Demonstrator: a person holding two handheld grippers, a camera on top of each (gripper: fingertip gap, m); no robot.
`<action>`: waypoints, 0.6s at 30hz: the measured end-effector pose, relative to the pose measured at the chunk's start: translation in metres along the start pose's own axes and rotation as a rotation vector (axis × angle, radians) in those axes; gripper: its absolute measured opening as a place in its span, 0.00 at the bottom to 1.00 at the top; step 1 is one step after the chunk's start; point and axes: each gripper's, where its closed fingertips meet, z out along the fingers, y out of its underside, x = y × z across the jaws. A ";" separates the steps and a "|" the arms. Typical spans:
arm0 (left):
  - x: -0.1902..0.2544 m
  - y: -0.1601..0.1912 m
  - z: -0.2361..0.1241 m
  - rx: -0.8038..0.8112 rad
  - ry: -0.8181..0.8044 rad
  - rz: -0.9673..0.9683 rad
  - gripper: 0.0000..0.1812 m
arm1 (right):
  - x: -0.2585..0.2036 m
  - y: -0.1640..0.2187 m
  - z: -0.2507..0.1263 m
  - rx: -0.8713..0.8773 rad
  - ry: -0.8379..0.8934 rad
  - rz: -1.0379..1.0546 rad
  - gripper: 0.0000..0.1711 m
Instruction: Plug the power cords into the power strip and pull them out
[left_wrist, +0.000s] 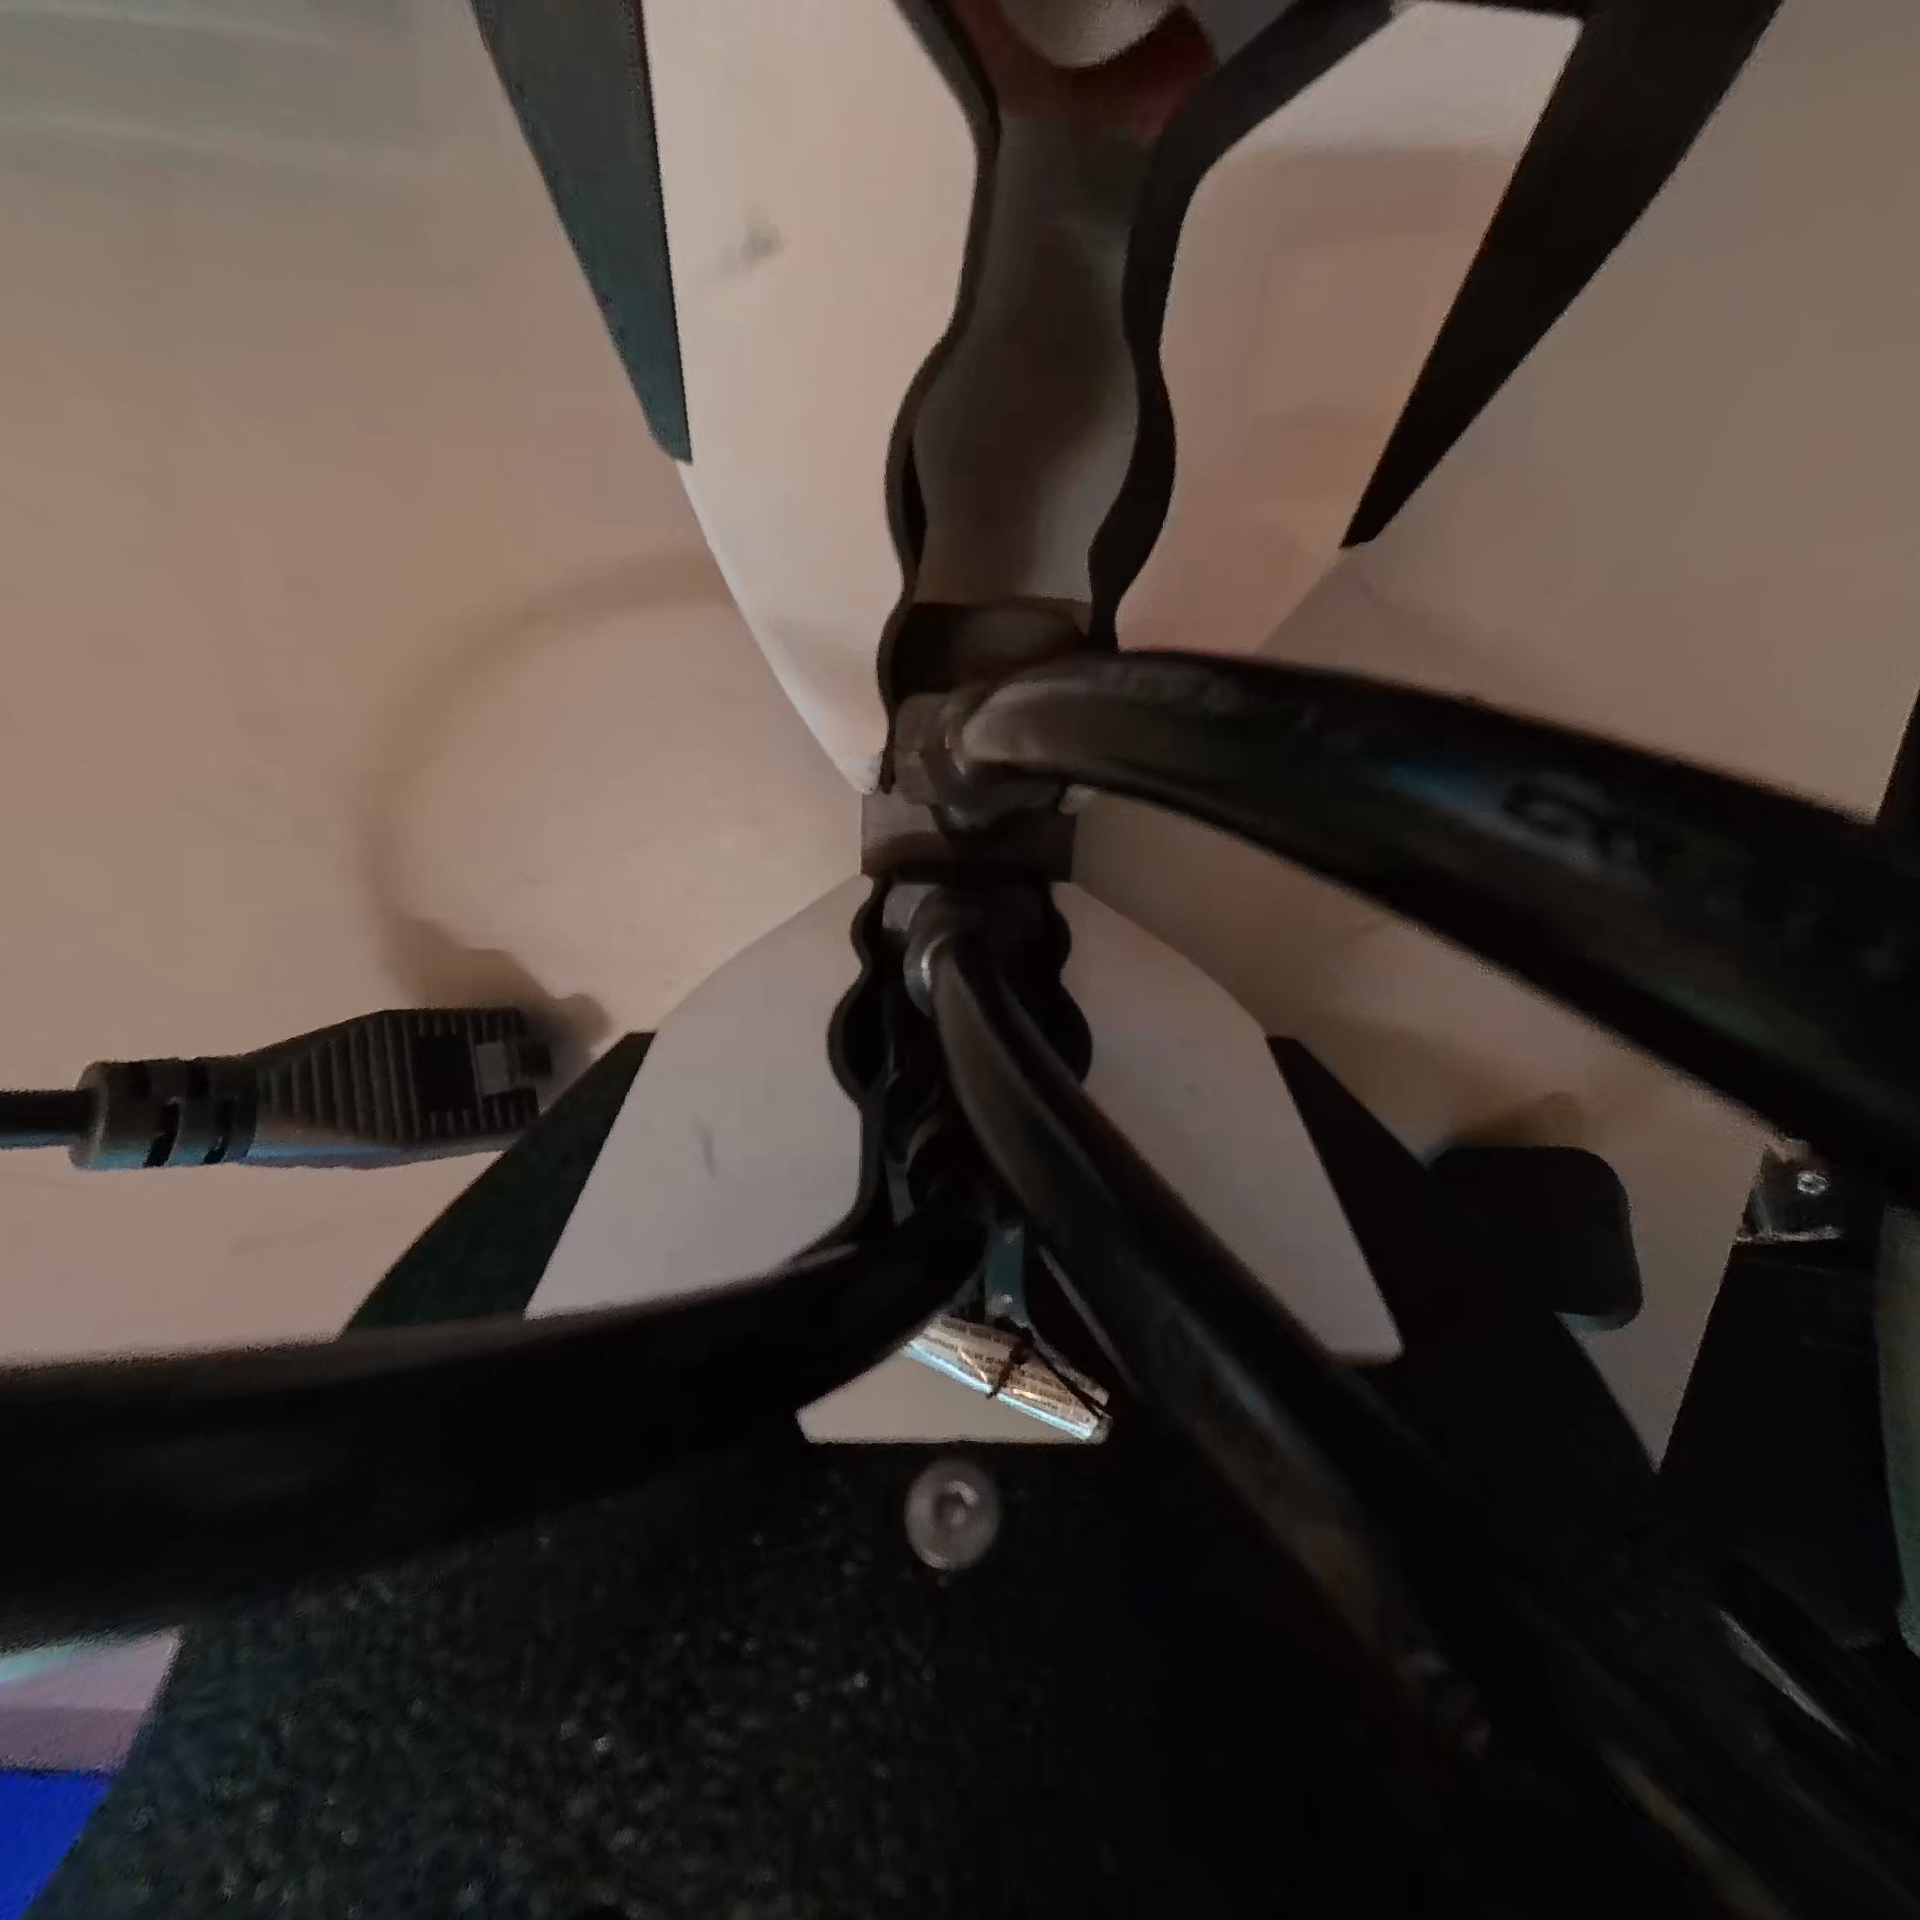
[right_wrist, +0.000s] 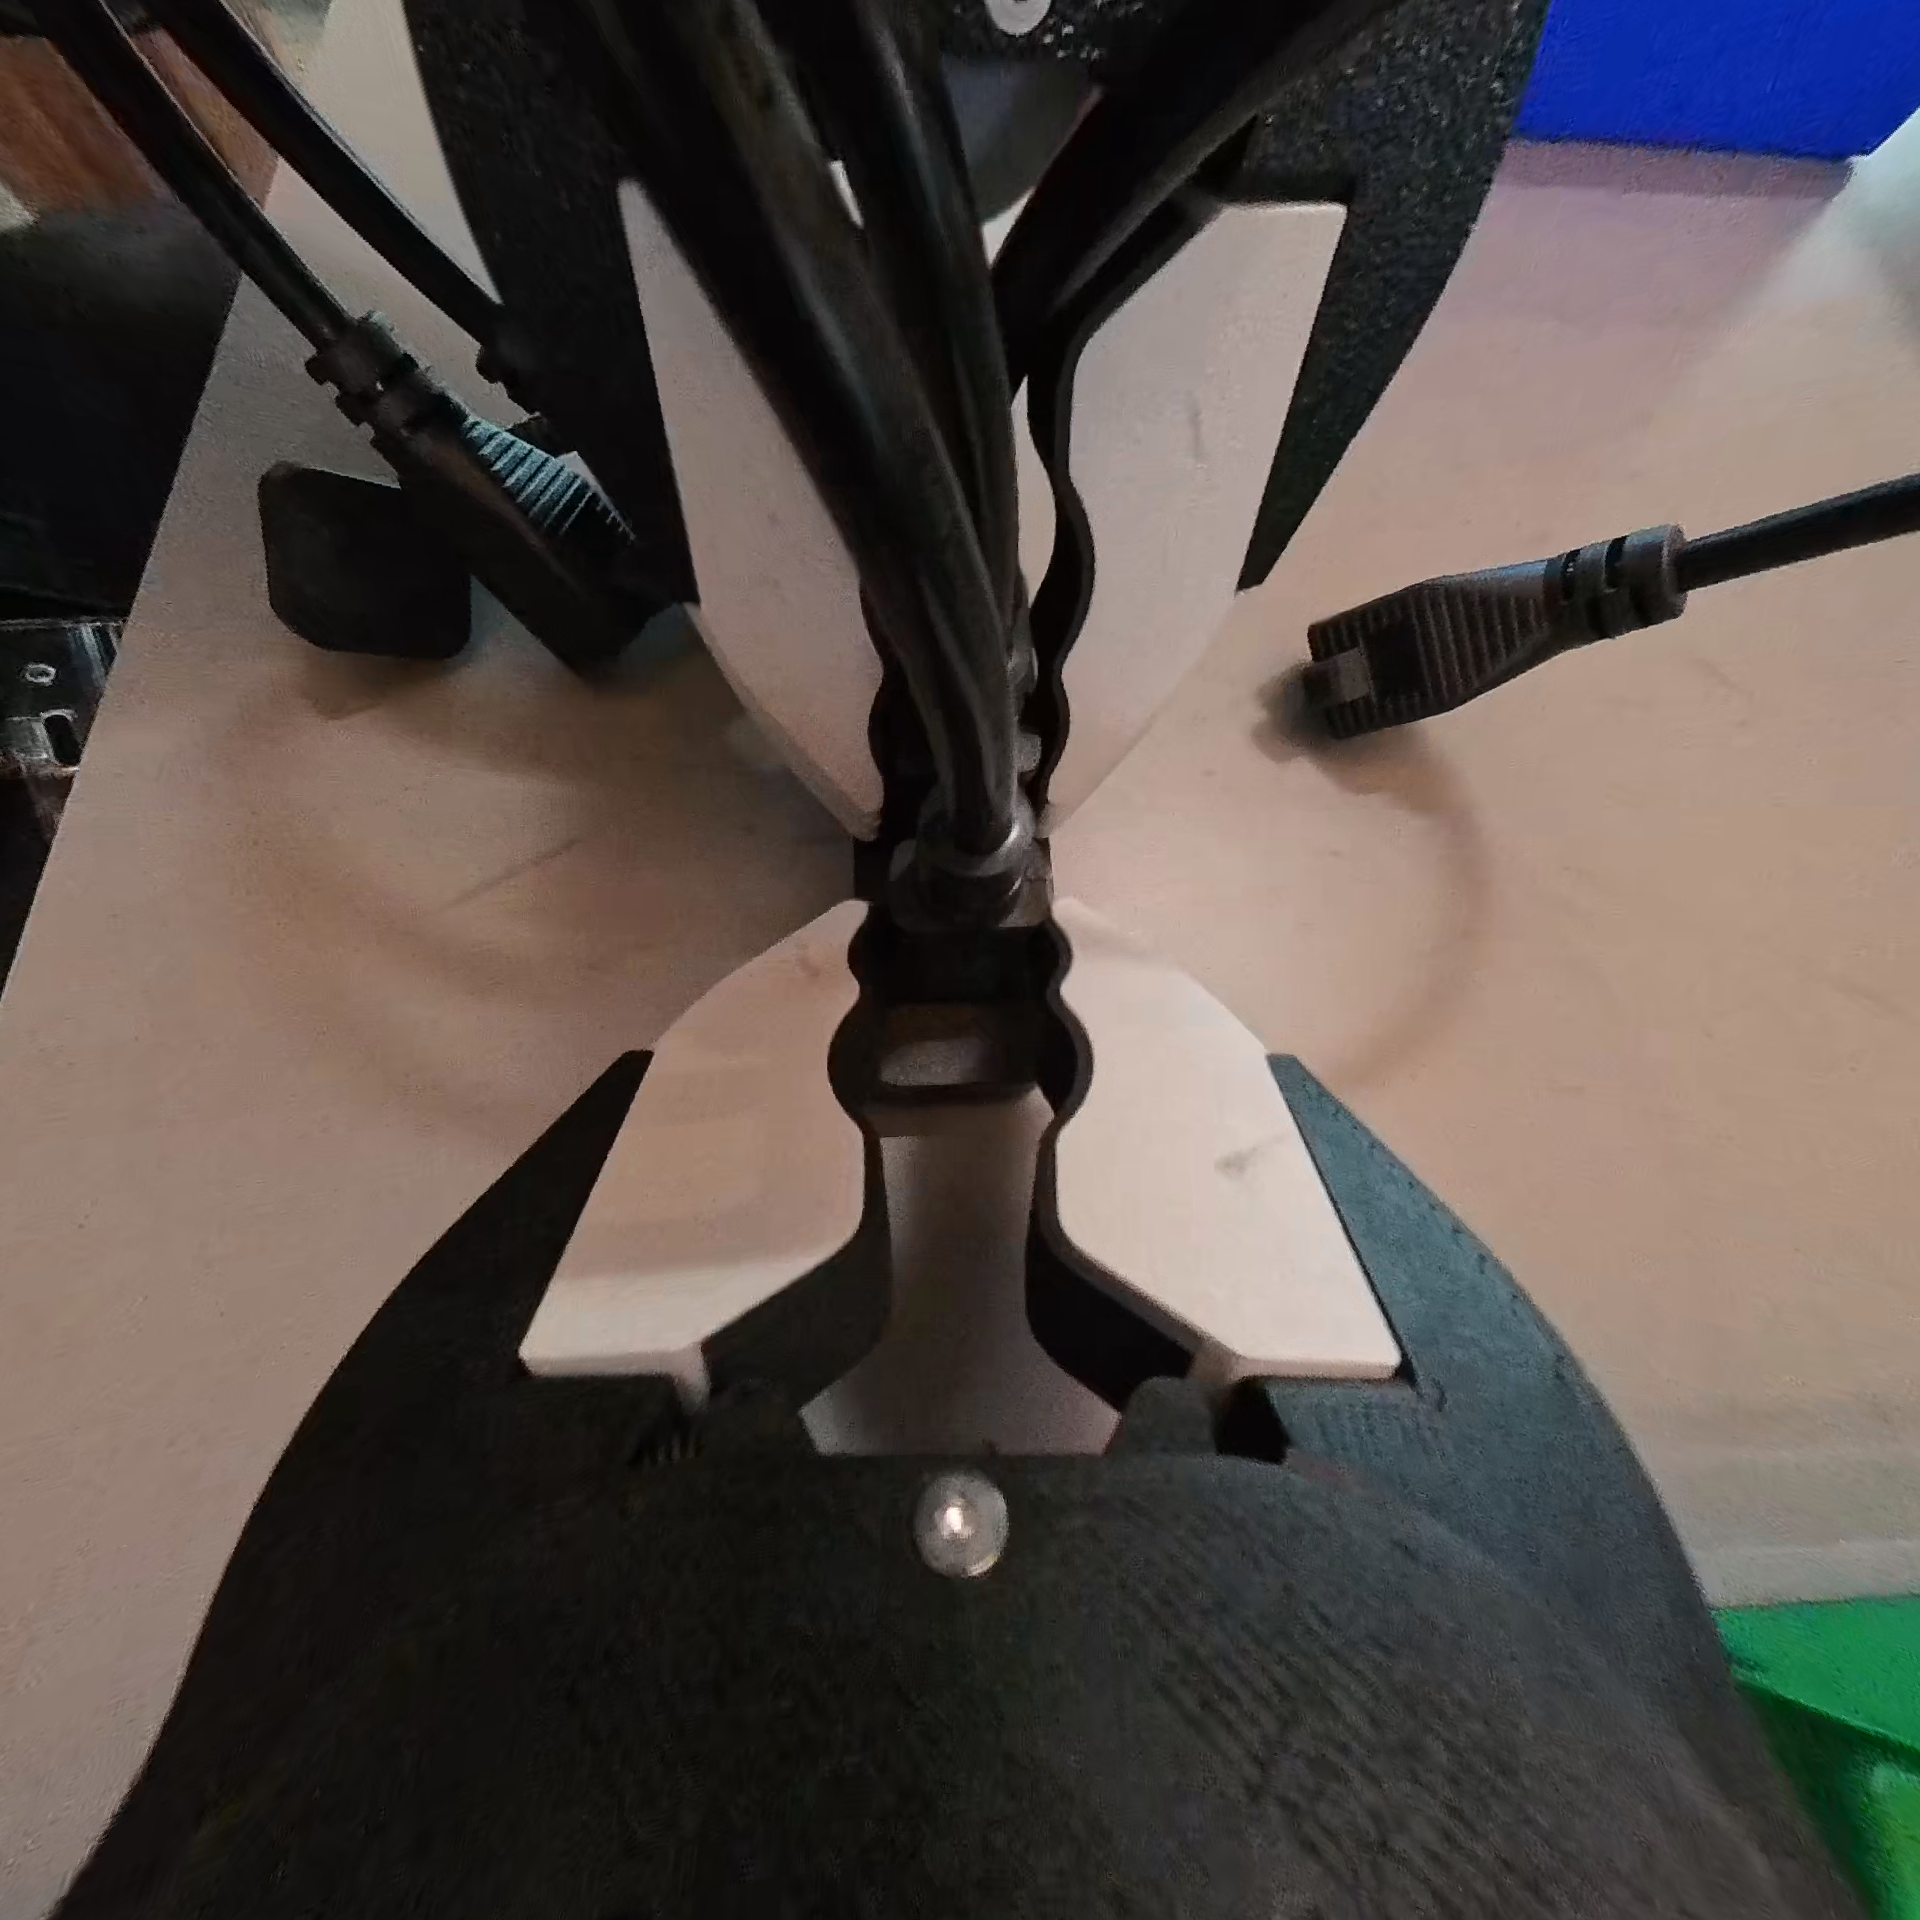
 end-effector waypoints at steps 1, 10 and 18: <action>0.000 0.000 0.000 -0.001 0.001 0.002 0.14 | 0.000 0.000 0.000 0.002 0.002 0.001 0.15; 0.000 -0.001 0.000 0.051 0.001 -0.013 0.14 | -0.002 0.000 0.000 0.072 0.022 0.049 0.18; 0.001 -0.002 0.000 0.051 0.001 -0.018 0.14 | 0.001 0.000 -0.002 0.045 0.076 0.027 0.15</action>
